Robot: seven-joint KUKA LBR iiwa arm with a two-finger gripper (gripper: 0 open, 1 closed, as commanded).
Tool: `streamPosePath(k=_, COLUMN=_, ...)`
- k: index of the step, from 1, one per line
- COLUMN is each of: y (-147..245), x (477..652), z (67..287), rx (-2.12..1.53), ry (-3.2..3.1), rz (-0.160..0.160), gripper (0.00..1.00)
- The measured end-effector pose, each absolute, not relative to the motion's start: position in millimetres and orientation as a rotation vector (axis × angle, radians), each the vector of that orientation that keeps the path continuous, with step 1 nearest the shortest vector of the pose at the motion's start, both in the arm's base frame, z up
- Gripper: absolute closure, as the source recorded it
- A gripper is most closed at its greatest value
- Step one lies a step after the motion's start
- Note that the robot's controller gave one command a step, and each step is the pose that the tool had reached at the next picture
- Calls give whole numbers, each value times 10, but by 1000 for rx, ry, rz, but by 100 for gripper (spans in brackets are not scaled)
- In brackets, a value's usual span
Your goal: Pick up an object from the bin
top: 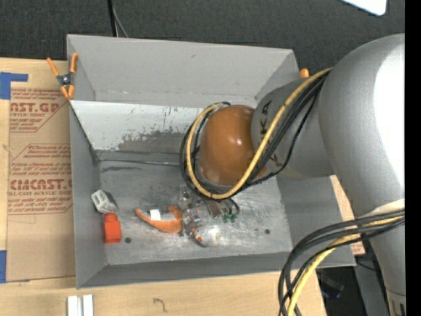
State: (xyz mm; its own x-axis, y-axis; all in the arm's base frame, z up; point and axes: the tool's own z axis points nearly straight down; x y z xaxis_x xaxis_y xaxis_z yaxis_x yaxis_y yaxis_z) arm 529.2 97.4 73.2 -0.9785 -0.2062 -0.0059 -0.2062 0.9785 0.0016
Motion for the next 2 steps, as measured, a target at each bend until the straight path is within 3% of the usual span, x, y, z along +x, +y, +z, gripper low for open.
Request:
streamPosePath(k=1, y=974, x=5292, z=732, rx=-325, ry=3119, rz=4, gripper=100)
streamPosePath(k=2, y=286, x=5006, z=2396, rx=-521, ry=3095, rz=-1, gripper=100)
